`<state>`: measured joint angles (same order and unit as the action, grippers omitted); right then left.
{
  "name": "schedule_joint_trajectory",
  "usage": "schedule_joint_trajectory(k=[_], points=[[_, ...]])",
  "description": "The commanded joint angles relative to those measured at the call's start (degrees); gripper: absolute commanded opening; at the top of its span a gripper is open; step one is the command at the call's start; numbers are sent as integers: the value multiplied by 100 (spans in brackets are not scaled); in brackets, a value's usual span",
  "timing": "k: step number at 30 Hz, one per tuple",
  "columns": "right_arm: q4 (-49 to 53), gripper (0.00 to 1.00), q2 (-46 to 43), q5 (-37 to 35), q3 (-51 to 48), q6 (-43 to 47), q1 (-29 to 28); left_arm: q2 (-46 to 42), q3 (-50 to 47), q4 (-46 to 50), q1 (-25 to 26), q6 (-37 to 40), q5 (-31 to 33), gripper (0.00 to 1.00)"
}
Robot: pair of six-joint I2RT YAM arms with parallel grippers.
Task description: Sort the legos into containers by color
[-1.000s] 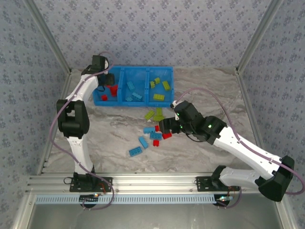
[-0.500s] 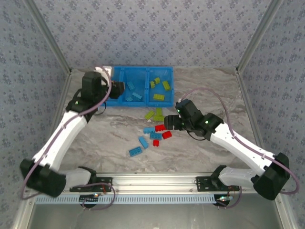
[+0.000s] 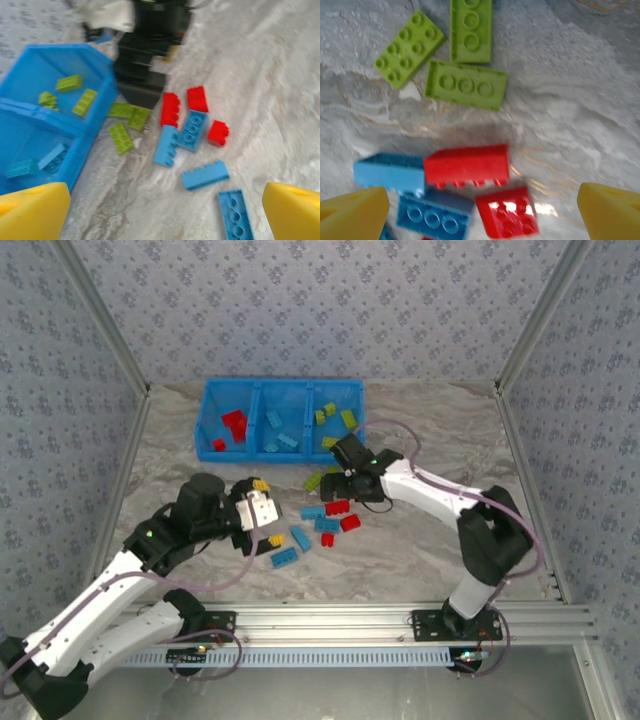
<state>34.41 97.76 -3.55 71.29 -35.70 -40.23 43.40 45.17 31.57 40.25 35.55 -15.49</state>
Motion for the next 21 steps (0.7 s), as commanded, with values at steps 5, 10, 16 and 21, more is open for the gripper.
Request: schedule_joint_trajectory(k=[5, 10, 16, 21], points=[[360, 100, 1178, -351, 1209, -459, -6, 37, -273, 71, 26, 998, -498, 99], [268, 100, 1715, -248, 1441, -509, 26, 38, -419, 94, 25, 1079, -516, 99], [197, 95, 2103, -200, 1621, -481, 33, 30, -500, 68, 11, 1145, -508, 99], [81, 87, 2324, -286, 1587, -499, 54, 30, -527, 56, 12, 1159, -508, 99]])
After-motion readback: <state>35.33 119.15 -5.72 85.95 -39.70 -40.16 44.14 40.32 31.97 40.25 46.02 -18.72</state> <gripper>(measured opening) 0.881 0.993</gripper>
